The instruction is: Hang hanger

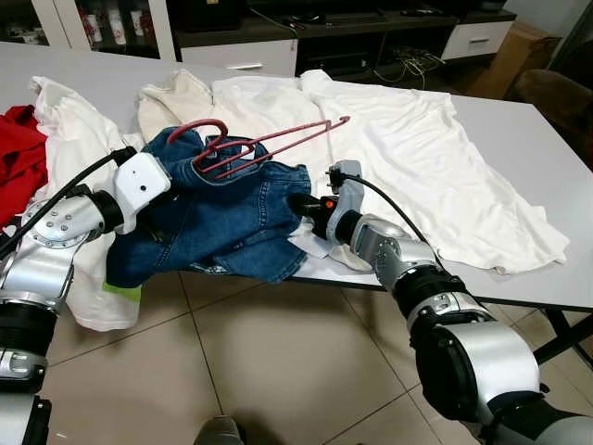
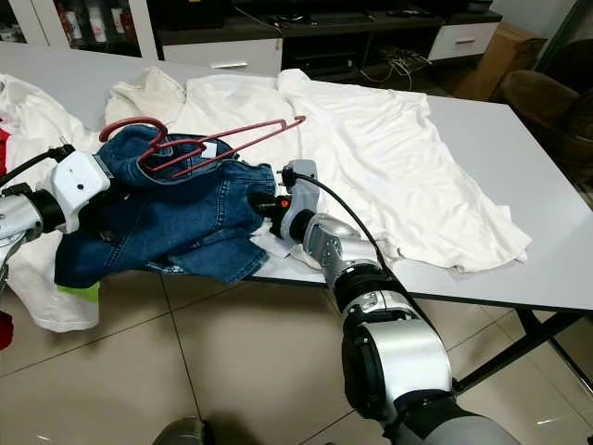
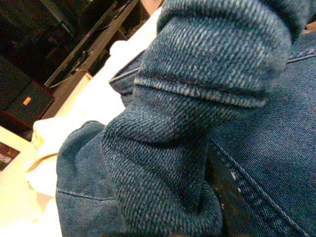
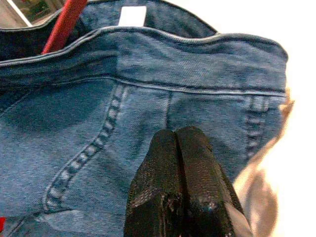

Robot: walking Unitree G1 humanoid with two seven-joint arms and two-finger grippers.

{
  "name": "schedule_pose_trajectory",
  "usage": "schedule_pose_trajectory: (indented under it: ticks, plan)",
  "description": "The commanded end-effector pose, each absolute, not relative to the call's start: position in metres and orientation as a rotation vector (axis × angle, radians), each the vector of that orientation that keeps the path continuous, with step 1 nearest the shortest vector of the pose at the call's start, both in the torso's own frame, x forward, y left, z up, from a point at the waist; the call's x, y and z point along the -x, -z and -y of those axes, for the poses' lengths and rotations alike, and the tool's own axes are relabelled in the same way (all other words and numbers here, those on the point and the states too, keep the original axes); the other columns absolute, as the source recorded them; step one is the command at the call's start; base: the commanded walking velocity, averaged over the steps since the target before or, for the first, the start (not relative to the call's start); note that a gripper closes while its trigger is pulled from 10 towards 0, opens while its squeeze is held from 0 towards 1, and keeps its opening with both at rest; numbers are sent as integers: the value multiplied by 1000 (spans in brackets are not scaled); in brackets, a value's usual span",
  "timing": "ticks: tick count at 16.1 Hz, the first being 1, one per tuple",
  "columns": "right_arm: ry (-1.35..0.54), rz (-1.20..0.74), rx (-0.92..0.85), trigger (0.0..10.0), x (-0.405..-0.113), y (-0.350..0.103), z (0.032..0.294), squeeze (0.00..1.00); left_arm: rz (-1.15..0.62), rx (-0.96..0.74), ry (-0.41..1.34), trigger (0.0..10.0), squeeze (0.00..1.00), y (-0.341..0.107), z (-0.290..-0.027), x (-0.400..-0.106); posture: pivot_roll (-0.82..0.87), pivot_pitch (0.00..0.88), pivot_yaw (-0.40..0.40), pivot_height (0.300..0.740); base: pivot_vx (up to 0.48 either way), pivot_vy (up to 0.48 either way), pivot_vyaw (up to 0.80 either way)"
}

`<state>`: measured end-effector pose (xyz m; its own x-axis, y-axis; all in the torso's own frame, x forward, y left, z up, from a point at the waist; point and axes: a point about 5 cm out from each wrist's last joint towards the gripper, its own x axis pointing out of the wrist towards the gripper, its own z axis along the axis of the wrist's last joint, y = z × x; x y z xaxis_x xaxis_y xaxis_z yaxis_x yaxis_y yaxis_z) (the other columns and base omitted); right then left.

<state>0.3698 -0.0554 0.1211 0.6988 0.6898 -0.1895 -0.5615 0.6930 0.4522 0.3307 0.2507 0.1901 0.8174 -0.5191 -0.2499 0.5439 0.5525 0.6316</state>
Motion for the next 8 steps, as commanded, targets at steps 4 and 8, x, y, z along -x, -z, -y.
schedule_pose_trajectory:
  ticks: [4,8]
  plan:
    - [-733,-350,-370,0,-369,-122,55,0,-2,-781,636,10000,0,-198,-245,-335,140,0,-66,740,0,0,0]
    - [-660,-308,-397,0,-376,-129,62,0,9,-782,624,10000,0,-199,-245,-335,140,0,-66,740,0,0,0]
